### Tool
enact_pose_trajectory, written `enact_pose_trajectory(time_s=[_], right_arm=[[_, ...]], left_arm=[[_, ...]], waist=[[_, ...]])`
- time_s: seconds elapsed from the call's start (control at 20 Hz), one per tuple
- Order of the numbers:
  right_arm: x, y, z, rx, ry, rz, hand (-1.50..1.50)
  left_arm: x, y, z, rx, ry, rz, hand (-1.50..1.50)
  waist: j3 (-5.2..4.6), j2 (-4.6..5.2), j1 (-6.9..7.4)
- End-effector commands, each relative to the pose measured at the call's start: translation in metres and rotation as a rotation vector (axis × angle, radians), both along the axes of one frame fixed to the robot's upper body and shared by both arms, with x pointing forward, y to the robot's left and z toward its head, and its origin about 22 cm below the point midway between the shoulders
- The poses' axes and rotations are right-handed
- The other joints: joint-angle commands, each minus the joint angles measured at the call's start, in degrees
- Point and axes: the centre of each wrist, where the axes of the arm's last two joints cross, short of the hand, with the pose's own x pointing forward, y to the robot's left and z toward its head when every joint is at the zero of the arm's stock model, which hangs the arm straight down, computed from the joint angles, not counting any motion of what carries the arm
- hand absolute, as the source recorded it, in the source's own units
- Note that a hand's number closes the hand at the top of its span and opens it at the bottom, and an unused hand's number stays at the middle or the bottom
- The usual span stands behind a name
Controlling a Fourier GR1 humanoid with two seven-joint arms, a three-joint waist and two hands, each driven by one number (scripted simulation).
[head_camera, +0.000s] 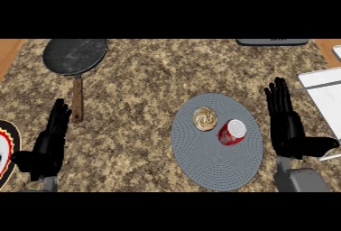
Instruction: Pick the can from the placemat and place it in the tiered shelf
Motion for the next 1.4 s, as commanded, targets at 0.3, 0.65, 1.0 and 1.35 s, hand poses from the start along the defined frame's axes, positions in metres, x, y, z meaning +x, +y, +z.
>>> enact_pose_trajectory(time_s=[0.3, 0.65, 1.0, 1.35], right_arm=[[-0.079, -0.147, -0.02, -0.617, 0.378, -0.51, 1.5], [-0.126, -0.112, 0.007, -0.365, 0.388, -0.511, -1.5], [-0.136, -0.082, 0.067, -0.436, 0.436, -0.247, -1.5], [-0.132, -0.043, 0.13, -0.531, 0.575, -0.173, -1.5]], left_arm=[[-0.021, 0.012, -0.034, -0.115, 0.354, 0.036, 0.0], [0.011, 0.018, -0.021, -0.172, 0.489, -0.047, 0.0], [0.023, 0.003, -0.019, -0.152, 0.501, -0.074, 0.0], [0.01, 0.016, -0.025, -0.161, 0.48, -0.077, 0.0]], waist=[[-2.04, 0.18, -5.55], [-0.64, -2.4, -1.53], [-0.65, -2.28, -0.57], [-0.77, -2.03, 0.92]])
